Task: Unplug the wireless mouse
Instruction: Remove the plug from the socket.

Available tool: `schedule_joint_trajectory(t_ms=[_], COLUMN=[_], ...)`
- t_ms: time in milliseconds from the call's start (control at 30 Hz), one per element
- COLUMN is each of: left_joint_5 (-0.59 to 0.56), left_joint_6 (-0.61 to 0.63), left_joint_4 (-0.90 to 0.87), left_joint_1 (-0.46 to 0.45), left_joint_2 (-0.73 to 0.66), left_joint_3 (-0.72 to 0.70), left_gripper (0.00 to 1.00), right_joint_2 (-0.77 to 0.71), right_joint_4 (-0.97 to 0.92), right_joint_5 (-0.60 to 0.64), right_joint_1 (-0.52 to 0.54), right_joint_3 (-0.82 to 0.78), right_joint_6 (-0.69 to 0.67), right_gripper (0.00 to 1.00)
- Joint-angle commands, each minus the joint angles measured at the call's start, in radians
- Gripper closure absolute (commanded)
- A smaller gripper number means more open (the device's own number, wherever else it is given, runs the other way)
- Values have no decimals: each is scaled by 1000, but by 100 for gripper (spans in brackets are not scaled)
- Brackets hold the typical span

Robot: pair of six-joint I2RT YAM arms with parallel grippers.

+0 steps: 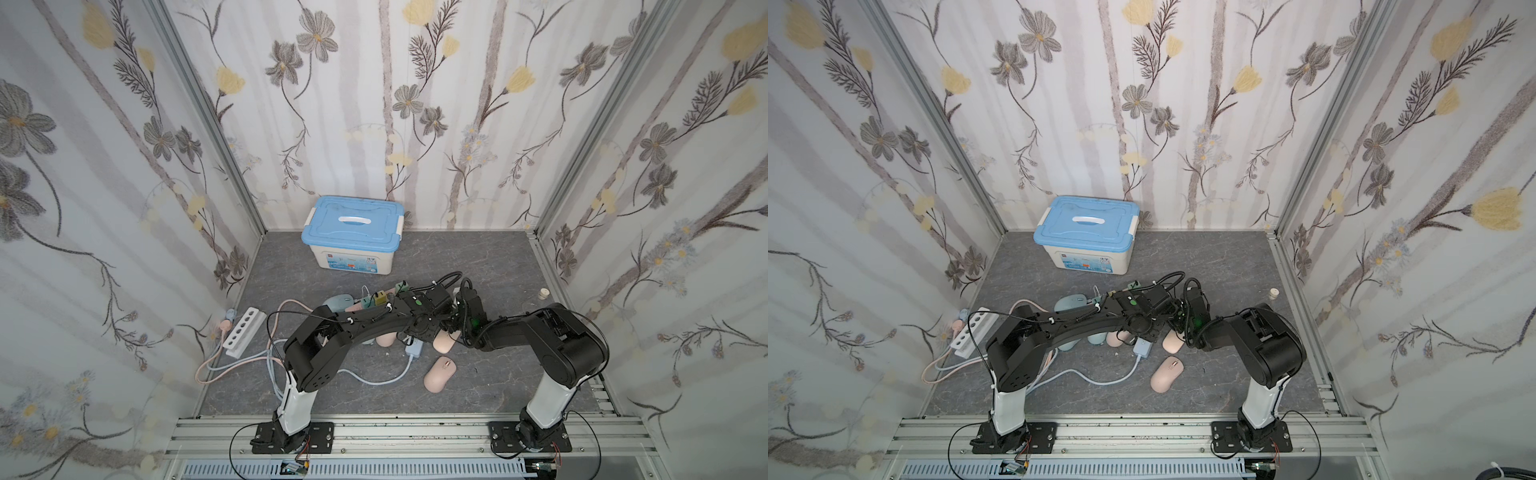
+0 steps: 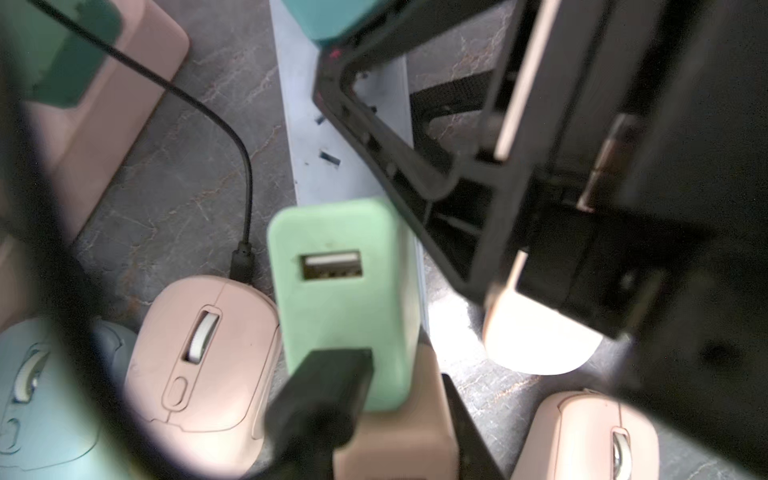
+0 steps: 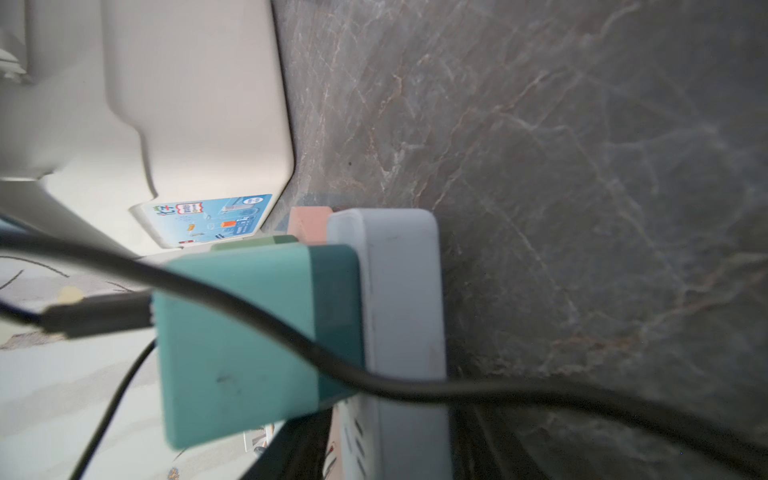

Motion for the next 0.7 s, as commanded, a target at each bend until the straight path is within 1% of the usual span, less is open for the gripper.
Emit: schedule_joint_trajectory(t_ms=[0,67,200,367,433,467,533,667], left_joint_5=[91,102,121,130,135,149,179,300], left_joint_6=[25,13,-4,-10,-16,-18,-25,-67], left_joint_4=[74,99,130,102,59,48,67,208], left_joint_1=[0,5,10,16,21,24,32,59], left_joint_2=[-19,-24,-23,-4,10,15,5,-30], left_joint_3=[-15,-38,-36,-16,30,37,22,-79], left_gripper=[100,100,100,100,100,100,100,100], right_joint_2=[7,8,10,14,17,20,24,32], right_joint_4=[-97,-66,-32,-55,-63,-62,-60,-18], right_joint_5=[-1,-26,-43,-37,-32,-29,-29,-24], right_joint_1=[-7,-13,-15,-18,-20,-19,-20,-20], right_joint_3=[-25,-35,-52,-52,-50,-52,-54,-74], right_joint_6=[-46,-48,-49,-63,-67,-67,-64,-45], right_gripper=[42,42,42,50,54,58,62,64])
